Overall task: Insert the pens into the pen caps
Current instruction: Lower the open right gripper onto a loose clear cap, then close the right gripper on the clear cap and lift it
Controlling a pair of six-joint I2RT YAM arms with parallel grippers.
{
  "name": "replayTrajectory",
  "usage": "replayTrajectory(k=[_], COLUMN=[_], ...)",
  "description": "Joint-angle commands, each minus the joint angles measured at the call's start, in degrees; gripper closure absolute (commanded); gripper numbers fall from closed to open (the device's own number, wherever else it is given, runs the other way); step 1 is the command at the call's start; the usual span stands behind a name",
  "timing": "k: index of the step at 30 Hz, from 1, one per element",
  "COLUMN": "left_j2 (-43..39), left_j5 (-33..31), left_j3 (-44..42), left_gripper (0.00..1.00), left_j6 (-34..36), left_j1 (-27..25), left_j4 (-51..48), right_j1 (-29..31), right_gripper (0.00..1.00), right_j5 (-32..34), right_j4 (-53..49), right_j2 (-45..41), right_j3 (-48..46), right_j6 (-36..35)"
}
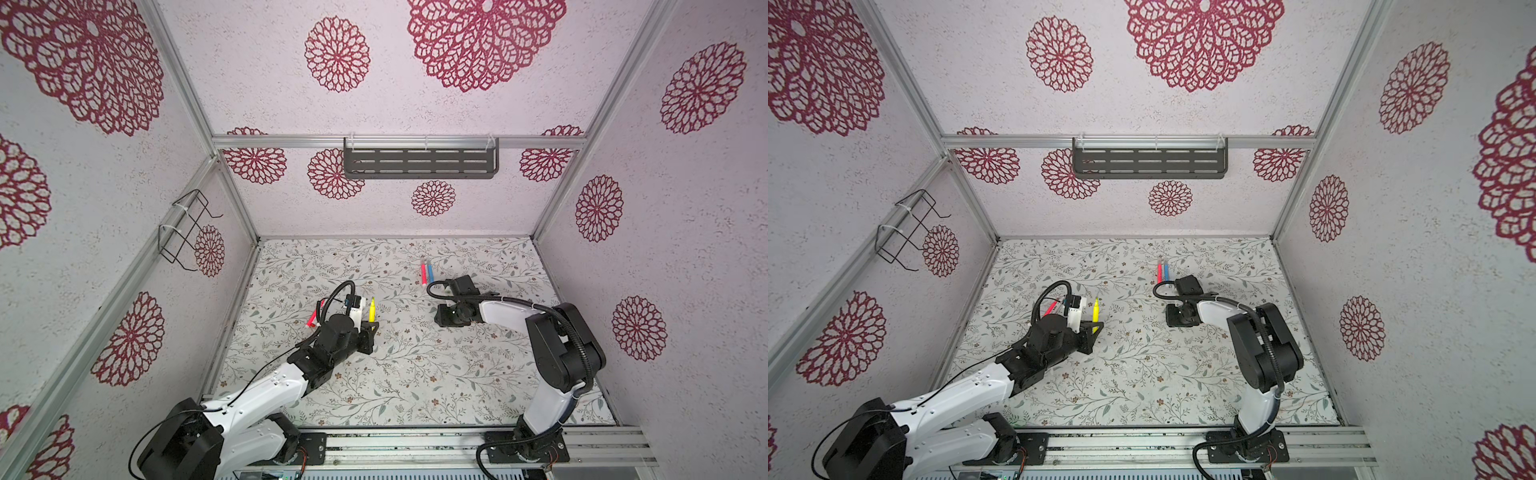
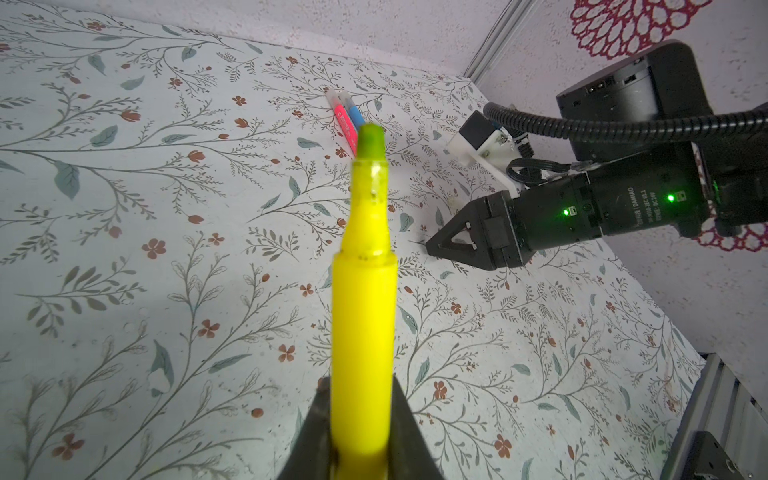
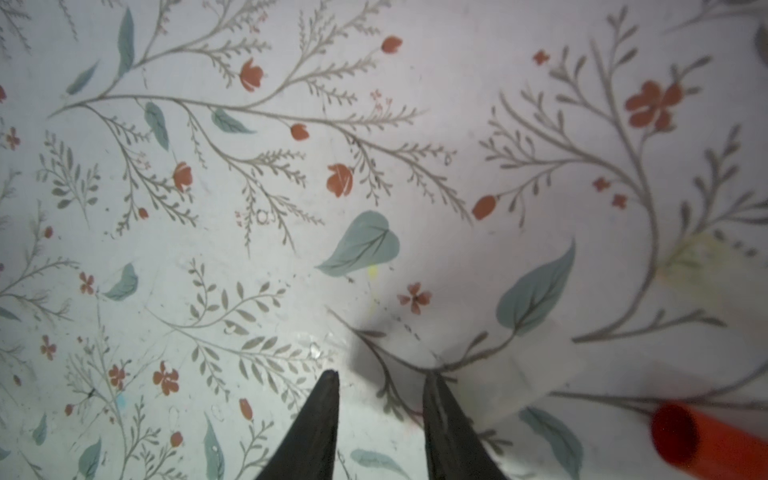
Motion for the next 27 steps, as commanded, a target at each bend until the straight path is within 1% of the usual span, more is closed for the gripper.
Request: replayTrajectory(k=[1,6,10,11,13,20,27], left_j2=[-1.1,-1.3,-1.6,-1.6,-1.9,-3.6,-3.7], left_j5=[-0.1,0.0,0.0,0.0,0.0,-0.6,-1.1], left_j3=[-0.7,-0.6,-0.7,-0.8,-1.0,-2.1,-2.7], left_gripper=[1.0,1.0,1.0,1.0,1.0,1.0,1.0], left_j6=[0.1,-0.2,-0.3,-0.3,-0.4,-0.7,-0.7], left_j1=[0.5,0.5,0.5,0.4,0.5,0.4,0.5], left_j4=[0.8,1.0,0.9,0.8,0.8,0.7,0.9], right_j1=[0.2,0.9,0.7,0.6,0.0,-0.3,-0.3], right_gripper=[0.64,0.63,0.58,0.56,0.55,0.56,0.57], right_j5=[3.6,5.1,11.2,12.8,14.1,17.7,17.8], right_j4=[-4.2,-3.7,-4.9,-5.3,-6.6,-13.3,-14.0], right_j2=[-4.0,-9.6,-11.8,-11.6,-10.2,-2.9,0.1], right_j3=[-0.8,-1.2,-0.2,0.2,1.6,7.7,10.2], right_j6=[1.0,2.1,5.5,6.5,8.2,15.2,18.4])
